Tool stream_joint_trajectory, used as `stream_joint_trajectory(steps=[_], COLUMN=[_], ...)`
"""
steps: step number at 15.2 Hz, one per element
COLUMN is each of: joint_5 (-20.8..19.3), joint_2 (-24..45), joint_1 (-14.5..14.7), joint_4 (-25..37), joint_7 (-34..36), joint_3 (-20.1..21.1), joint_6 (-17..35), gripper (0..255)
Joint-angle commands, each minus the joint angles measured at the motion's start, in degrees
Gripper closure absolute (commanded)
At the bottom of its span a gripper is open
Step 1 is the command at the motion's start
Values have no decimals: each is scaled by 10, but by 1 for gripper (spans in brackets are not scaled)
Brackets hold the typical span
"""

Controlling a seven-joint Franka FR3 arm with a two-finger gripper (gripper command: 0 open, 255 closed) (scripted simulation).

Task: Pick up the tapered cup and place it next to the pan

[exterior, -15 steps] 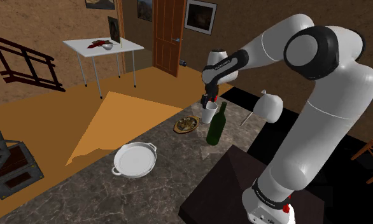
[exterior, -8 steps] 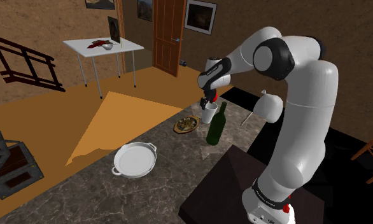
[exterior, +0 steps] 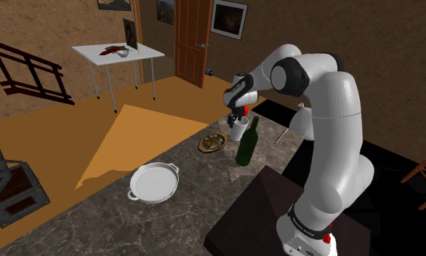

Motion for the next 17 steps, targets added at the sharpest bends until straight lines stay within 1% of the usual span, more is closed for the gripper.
stream_joint_trajectory(steps=[1, 4, 11, 12, 17], joint_5=[3, 7, 7, 7, 7], joint_2=[12, 28, 28, 28, 28], joint_1=[-3, -8, -8, -8, -8], joint_4=[1, 5, 5, 5, 5], joint_7=[-1, -4, -4, -4, -4], joint_3=[2, 6, 6, 6, 6], joint_6=[11, 24, 24, 24, 24], gripper=[0, 0, 0, 255, 255])
